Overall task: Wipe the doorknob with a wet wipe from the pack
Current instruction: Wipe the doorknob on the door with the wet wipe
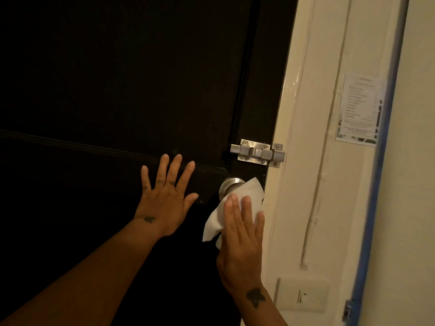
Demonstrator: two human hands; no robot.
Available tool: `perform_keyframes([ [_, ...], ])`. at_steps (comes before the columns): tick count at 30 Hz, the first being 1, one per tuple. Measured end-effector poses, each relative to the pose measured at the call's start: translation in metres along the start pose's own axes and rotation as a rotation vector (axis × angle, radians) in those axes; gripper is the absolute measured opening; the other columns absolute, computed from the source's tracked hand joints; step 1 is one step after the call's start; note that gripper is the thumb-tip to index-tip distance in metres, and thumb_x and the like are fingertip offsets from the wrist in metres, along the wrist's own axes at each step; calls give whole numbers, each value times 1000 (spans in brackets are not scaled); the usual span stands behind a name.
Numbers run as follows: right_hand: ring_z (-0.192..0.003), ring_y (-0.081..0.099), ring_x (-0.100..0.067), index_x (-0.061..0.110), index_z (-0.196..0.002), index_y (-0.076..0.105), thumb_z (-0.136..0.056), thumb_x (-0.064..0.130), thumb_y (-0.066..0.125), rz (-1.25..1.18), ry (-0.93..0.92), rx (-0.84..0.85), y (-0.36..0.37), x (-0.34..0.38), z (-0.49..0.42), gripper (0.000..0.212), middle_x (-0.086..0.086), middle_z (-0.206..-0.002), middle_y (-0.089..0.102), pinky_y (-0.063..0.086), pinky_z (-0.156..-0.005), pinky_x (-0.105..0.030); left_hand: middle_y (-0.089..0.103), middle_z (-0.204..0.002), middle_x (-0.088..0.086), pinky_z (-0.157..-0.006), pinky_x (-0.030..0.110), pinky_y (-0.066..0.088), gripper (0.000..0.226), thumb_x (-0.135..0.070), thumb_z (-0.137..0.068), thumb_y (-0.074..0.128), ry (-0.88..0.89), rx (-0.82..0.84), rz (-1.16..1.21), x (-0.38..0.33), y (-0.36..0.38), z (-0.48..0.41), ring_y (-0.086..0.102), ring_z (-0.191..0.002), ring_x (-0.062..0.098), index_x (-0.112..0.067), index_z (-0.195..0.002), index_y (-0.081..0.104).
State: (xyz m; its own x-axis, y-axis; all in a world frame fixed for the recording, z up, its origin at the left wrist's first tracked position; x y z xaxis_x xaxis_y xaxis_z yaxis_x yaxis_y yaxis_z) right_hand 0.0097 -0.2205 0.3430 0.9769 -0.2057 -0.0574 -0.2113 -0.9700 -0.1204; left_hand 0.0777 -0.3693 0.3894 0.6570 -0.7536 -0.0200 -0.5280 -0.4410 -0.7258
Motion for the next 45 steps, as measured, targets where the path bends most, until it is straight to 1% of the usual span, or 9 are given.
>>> perform_keyframes([
  [6, -140, 0, -11, 5, -128, 33, -57, 24, 86, 58, 21, -2, 1, -3, 13, 91, -13, -131, 39, 7, -103, -61, -47, -131, -3, -97, 54, -26, 73, -54, -90, 14, 6, -10, -3, -1, 1, -1, -55, -111, 18, -36, -106, -55],
  [10, -140, -1, -16, 4, -129, 33, -90, 39, 46, 44, 45, -66, 0, 0, -5, 54, -14, -133, 37, 2, -109, -57, -46, -132, -2, -96, 54, -26, 75, -55, -88, 13, -1, -22, -14, 0, 3, -2, -60, -106, 17, -36, -104, -58],
  [12, -138, 3, -22, 3, -127, 35, -95, 48, 26, 40, 74, -60, 0, 2, -10, 57, -16, -133, 38, 7, -102, -62, -45, -132, -2, -96, 53, -27, 75, -56, -88, 12, -2, -25, -12, 0, 3, -2, -61, -105, 16, -37, -104, -59],
  [17, -140, -6, -10, 7, -130, 30, -95, 48, 24, 20, 61, 13, 6, 3, 8, 54, -14, -134, 37, -7, -112, -44, -46, -133, -3, -93, 51, -31, 74, -56, -88, 13, 9, -30, 0, 1, 4, -2, -60, -107, 15, -38, -106, -56],
  [22, -134, 18, -30, 2, -129, 36, -98, 43, 16, 25, 62, -29, 3, 5, -11, 56, -19, -134, 40, 12, -102, -62, -47, -131, -4, -97, 53, -27, 74, -55, -88, 13, 8, -24, -6, 1, 2, -1, -59, -107, 16, -37, -105, -57],
  [26, -140, -5, -17, 7, -133, 27, -94, 39, 34, 2, 26, 15, 8, -1, -4, 51, -16, -139, 28, 14, -100, -62, -48, -130, -3, -96, 53, -27, 73, -55, -88, 12, 17, -17, 2, 0, 2, -1, -58, -107, 16, -38, -104, -57],
  [35, -125, 41, -38, 6, -125, 51, -88, 29, 40, -102, 180, -33, 3, -8, -49, 45, -21, -131, 51, 40, -99, -50, -45, -132, -5, -96, 53, -27, 75, -57, -87, 13, 17, -16, -5, 2, 3, -2, -61, -104, 14, -39, -102, -58],
  [41, -129, 27, -33, 16, -130, 33, -87, 27, 46, -36, 111, -55, 6, -10, -23, 46, -11, -138, 26, 36, -100, -49, -46, -133, -4, -94, 52, -30, 67, -58, -80, 2, 27, -7, 15, 1, 2, -2, -59, -107, 17, -39, -105, -57],
  [45, -104, 56, -37, 7, -113, 53, -75, 14, 73, 19, 96, -76, 5, -7, -46, 44, -21, -113, 59, 54, -81, -49, -46, -133, -3, -93, 52, -31, 69, -57, -81, 4, 28, -13, 7, 1, 3, -1, -57, -109, 18, -38, -105, -57],
])
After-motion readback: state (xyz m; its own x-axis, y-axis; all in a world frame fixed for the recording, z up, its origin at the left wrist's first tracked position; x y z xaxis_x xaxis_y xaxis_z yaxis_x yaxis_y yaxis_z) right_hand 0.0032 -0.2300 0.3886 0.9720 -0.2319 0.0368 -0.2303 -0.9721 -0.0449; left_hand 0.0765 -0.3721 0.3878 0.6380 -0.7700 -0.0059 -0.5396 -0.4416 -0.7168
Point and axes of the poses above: each hand's wrist, its own z-axis away from the middle knuckle, its own y-axis out of the palm, x = y × z, the point moved 4 cm from there along -z, towards the middle knuckle
